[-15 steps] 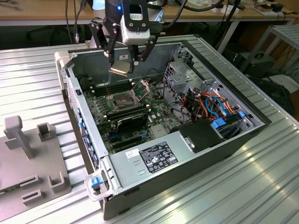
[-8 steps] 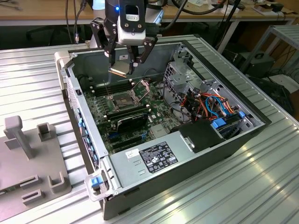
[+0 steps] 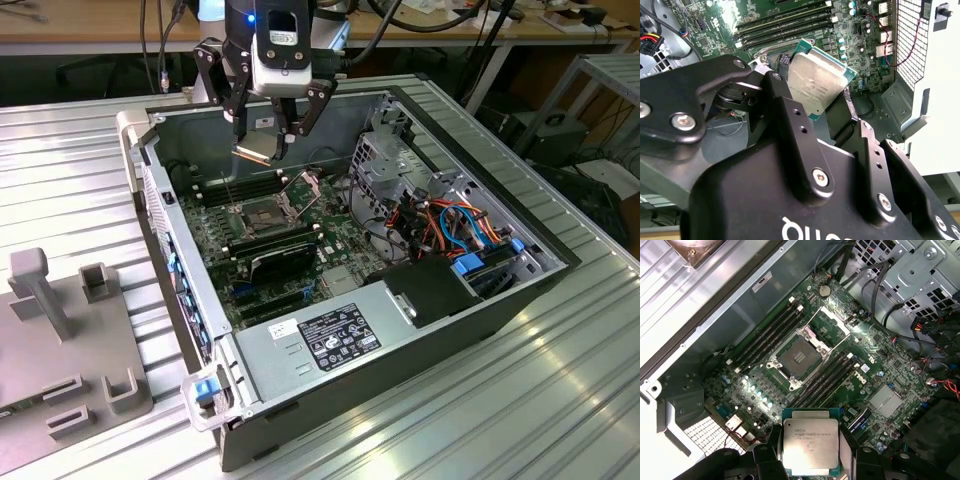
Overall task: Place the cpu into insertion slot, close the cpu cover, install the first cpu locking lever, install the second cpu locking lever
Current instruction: 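Place the cpu into insertion slot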
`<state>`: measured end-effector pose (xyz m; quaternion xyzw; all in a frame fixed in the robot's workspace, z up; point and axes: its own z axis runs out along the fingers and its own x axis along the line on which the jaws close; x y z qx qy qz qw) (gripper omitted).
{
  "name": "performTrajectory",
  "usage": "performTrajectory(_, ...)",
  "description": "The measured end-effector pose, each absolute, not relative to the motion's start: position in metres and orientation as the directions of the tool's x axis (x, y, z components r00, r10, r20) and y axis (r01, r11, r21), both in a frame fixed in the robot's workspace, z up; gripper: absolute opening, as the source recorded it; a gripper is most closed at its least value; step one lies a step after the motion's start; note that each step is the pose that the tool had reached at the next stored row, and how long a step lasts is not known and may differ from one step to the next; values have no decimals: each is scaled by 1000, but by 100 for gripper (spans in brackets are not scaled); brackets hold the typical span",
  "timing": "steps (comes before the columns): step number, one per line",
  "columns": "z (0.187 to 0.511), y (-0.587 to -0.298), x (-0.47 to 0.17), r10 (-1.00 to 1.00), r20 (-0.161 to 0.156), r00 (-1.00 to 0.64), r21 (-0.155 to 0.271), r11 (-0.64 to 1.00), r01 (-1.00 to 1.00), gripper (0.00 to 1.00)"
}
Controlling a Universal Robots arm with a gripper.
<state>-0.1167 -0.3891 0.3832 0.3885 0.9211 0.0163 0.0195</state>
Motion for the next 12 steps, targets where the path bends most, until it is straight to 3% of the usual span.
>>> performTrajectory(12,381,-389,-116,783,-23,-621,45,622,782,55)
